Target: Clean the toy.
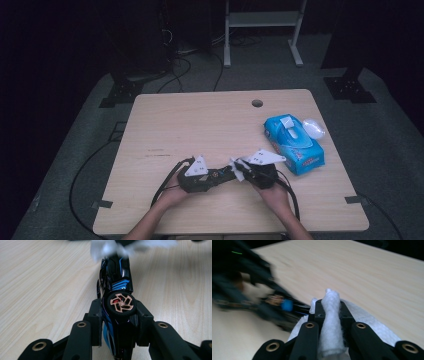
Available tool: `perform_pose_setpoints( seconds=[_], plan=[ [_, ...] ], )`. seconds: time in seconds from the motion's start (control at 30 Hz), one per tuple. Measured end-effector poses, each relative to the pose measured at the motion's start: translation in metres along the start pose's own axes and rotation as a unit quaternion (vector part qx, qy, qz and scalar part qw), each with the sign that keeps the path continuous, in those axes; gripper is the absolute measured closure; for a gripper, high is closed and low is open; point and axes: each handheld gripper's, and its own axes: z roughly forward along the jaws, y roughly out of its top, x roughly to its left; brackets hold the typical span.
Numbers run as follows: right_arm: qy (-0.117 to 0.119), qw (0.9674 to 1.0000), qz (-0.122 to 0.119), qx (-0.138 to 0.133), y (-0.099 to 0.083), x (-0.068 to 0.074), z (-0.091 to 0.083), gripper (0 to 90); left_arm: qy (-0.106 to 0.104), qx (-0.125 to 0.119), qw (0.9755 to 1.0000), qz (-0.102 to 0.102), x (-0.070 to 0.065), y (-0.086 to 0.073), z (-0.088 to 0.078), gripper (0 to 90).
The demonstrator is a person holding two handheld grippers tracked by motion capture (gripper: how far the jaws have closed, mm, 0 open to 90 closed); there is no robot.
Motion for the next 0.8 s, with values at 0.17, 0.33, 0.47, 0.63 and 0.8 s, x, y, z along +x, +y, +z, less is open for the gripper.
perform_pose_setpoints(
  seconds=[0.17, 0.33, 0.47, 0.63, 0.8],
  plan=[
    [0.004, 0.9987, -0.050, 0.008, 0.005, 0.017, 0.007, 81.1, 0.002, 0.001, 1.0000, 0.000, 0.000, 0.000, -0.001, 65.3],
    [-0.061, 0.9980, -0.008, 0.011, -0.001, -0.017, -0.007, 81.2, 0.001, 0.002, 1.0000, 0.001, 0.000, 0.000, -0.001, 65.3],
    [-0.073, 0.9968, 0.029, 0.014, -0.007, -0.035, -0.013, 81.2, 0.000, 0.002, 1.0000, 0.002, 0.000, 0.000, -0.001, 65.3],
    [-0.068, 0.9975, 0.012, 0.015, -0.004, -0.025, -0.006, 81.3, 0.001, 0.003, 1.0000, 0.000, 0.001, -0.001, -0.002, 65.1],
    [-0.051, 0.9983, 0.028, 0.004, -0.001, -0.027, -0.008, 81.3, 0.002, 0.001, 1.0000, 0.001, 0.001, -0.001, -0.002, 65.0]
  ],
)
